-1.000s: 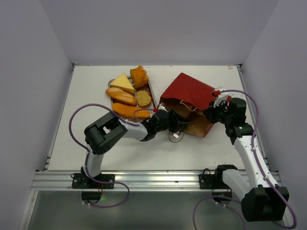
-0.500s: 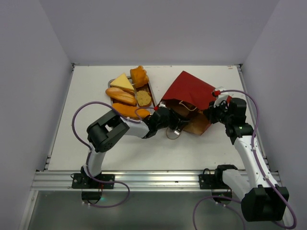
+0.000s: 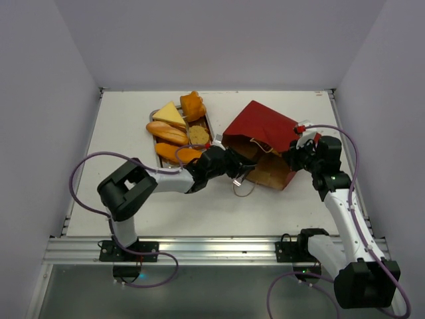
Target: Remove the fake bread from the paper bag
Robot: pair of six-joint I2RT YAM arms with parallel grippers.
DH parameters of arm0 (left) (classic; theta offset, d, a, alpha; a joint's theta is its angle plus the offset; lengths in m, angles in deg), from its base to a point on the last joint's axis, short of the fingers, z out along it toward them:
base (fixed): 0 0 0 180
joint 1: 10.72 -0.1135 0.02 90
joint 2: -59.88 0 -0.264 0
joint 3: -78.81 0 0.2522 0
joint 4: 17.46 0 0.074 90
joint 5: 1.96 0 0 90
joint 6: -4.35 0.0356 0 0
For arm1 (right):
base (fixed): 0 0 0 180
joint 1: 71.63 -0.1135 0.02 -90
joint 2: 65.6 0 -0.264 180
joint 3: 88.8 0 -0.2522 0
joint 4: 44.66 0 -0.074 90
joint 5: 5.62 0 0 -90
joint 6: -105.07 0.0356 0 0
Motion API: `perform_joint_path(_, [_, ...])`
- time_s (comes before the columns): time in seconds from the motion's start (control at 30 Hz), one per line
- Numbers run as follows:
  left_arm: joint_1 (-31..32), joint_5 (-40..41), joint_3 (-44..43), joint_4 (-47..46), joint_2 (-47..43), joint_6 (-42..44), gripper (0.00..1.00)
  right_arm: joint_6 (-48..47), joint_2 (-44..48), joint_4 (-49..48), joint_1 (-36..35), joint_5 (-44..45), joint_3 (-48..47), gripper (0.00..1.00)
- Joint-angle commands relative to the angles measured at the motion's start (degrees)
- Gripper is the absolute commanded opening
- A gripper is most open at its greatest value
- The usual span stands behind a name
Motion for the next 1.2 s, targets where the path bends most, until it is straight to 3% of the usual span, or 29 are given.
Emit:
perform_joint_path(0.0, [-0.3,-0.3,3.0,-3.3,-6.4,2.2,0.00,-0.2,0.9,-2.7,-0.1,1.9,0.6,0.00])
perform_joint_path(0.63, [0.2,0.7,17.1,6.3,-25.6,9.5,0.00,-0.3,1.6,-3.1,-0.1,3.4,0.8,0.00])
perform_joint_path(1.0, [0.7,-8.1,20.9,9.3,-32.9,14.4,0.00,-0.7,1.6,-3.2,-0.1,4.3,0.7,0.00])
perform_joint_path(1.17, [0.8,-12.1,24.1,13.5,-40.3,18.2,0.00,-0.7,1.6,-3.2,-0.1,4.8,0.7,0.00])
